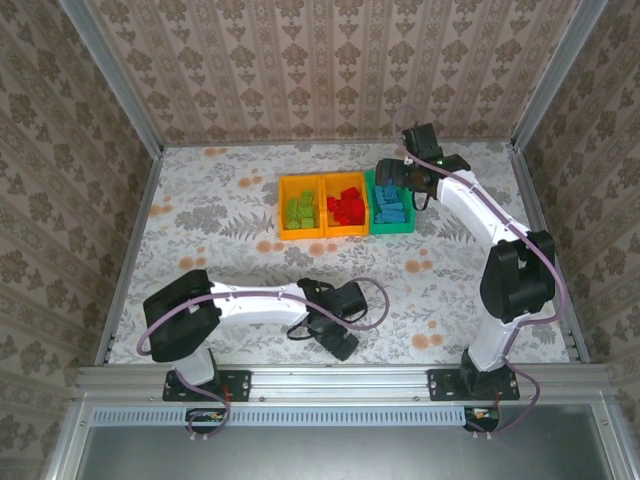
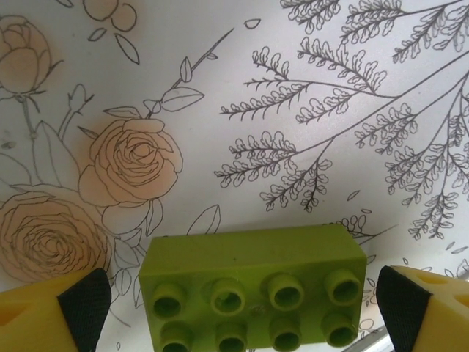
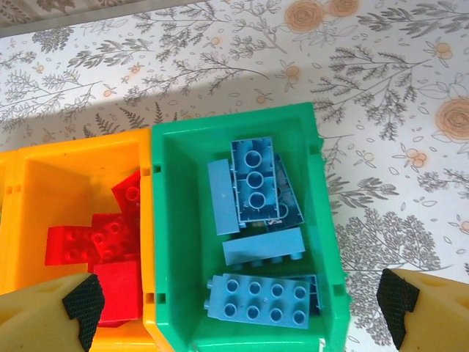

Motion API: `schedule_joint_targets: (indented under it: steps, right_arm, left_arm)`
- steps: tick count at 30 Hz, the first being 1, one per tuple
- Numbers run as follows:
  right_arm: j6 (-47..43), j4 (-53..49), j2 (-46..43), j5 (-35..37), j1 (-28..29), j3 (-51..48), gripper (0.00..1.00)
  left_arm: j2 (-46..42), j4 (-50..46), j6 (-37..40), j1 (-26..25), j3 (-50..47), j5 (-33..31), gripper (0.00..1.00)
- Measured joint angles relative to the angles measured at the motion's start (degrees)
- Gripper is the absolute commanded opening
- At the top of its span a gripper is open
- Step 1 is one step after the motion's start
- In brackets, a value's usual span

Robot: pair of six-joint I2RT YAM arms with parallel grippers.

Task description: Sort the legos into containers by color

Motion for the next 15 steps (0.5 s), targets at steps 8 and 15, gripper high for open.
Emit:
schedule_joint_targets:
  steps: [8,15]
  right_arm:
    - [0.2,1.77,-3.54,0.0,-2.49,-3.63,0.99]
    - [0.39,1.97,-5.14,0.0,-4.22,-5.46,1.0]
  left_arm:
    - [1.88,-1.05,0.33,-0.2,1.29,-0.83,0.83]
    - [4.59,-4.59,1.6,-0.2,4.61,-2.14,0.61]
